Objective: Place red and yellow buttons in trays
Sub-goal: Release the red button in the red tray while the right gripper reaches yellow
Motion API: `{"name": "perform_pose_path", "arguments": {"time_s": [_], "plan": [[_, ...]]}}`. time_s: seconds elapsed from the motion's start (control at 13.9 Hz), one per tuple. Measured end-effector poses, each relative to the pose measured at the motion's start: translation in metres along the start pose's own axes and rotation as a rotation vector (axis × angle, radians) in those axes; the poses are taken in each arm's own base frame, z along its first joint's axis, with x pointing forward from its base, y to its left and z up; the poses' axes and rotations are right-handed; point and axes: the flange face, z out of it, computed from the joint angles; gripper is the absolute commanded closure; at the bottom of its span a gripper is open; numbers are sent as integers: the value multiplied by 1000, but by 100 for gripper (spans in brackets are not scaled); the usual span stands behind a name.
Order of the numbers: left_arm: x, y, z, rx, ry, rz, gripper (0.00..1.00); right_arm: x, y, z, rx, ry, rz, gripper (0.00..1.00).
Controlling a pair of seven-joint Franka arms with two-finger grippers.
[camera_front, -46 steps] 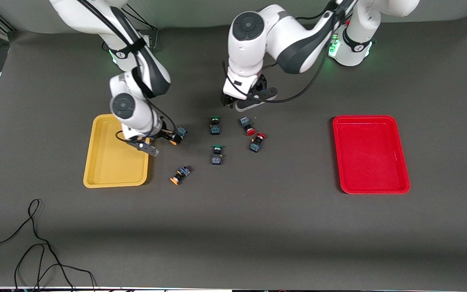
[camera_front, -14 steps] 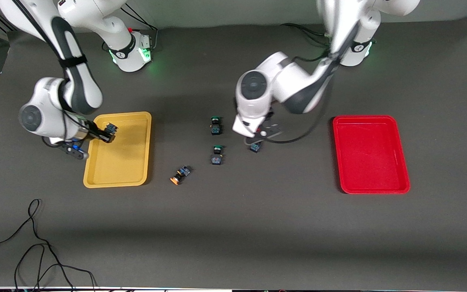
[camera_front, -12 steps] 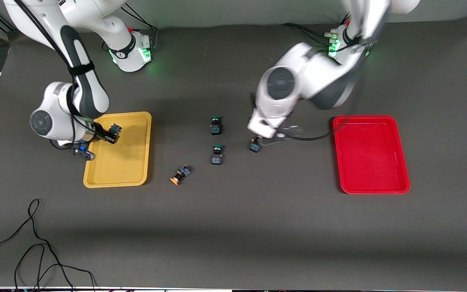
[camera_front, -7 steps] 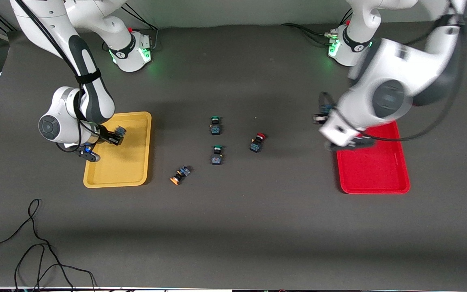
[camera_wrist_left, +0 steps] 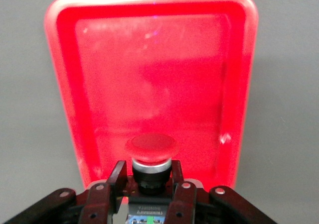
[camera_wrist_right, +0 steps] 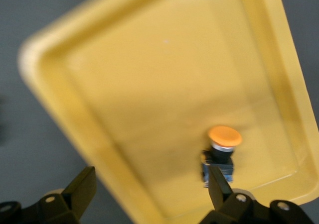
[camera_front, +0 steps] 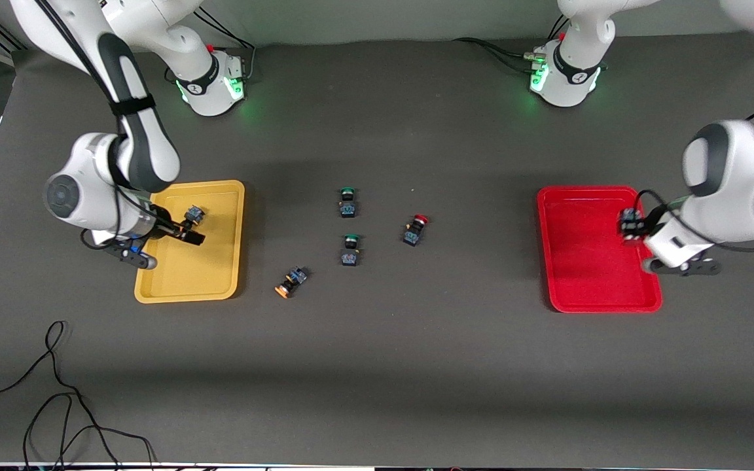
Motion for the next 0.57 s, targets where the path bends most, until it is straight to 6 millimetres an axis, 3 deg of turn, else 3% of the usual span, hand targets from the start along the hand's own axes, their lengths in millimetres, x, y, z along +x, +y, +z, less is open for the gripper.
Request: {"name": "perform_pose_path", "arguments": {"time_s": [0.22, 0.36, 0.5, 0.57], "plan": [[2, 11, 73, 4, 69, 5, 100, 13, -36, -86, 39, 14, 40, 0], [3, 14, 100, 15, 87, -6, 100, 8, -72, -129, 49, 47, 46, 0], [4, 17, 113, 34, 90, -24, 95, -2, -113, -151, 55, 88, 38, 0], [4, 18, 116, 38, 87, -34, 48, -5, -131, -157, 53, 108, 36, 0]]}}
